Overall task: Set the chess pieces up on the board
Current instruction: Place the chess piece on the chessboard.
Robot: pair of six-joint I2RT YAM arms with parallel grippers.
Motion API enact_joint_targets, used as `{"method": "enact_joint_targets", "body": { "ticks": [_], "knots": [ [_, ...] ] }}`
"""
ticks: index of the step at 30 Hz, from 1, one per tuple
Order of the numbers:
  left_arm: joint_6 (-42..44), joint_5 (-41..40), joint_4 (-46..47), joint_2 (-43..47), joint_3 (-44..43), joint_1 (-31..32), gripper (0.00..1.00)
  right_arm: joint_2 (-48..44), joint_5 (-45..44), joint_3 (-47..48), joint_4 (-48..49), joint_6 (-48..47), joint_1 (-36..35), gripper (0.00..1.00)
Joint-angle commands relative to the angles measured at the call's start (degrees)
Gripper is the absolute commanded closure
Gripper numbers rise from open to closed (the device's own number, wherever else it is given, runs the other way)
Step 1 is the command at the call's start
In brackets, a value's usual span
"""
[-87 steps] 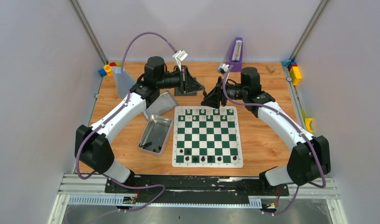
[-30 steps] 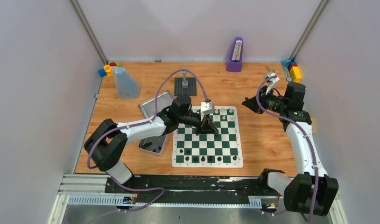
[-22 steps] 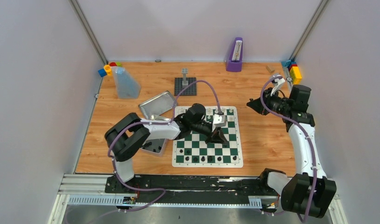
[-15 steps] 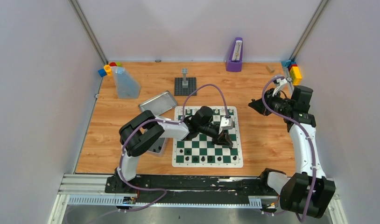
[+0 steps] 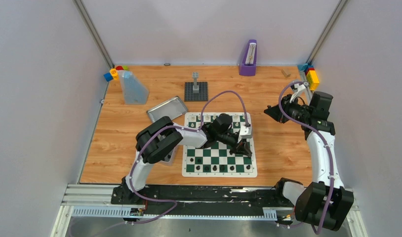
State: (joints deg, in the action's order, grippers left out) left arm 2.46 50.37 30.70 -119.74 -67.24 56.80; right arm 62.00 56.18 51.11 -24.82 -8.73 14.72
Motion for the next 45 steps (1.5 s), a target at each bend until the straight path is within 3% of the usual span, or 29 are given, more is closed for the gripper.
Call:
{"method": "enact_joint_targets", "body": {
  "ticks": [1,21,33,45],
  "knots": [
    [1.2,-0.4,1.4,-1.3,-1.5,1.5,1.00,-0.1,2.1,-0.5,0.2,-1.4,0.4,1.00],
    [4.2,-1.7,-0.6,-3.5,-2.2,1.6,0.99,0.3,3.8,-0.7,-0.3,-1.4,0.9,1.00],
    [6.0,-2.0,-2.3,-2.9,-2.0,1.6,0.81,0.7,4.0,-0.6,-0.5,-1.6,1.0,1.00],
    [6.9,-2.5,-4.0,-1.7,-2.1,1.7,0.69,1.3,4.0,-0.6,-0.7,-1.7,1.0,1.00]
  ]
}}
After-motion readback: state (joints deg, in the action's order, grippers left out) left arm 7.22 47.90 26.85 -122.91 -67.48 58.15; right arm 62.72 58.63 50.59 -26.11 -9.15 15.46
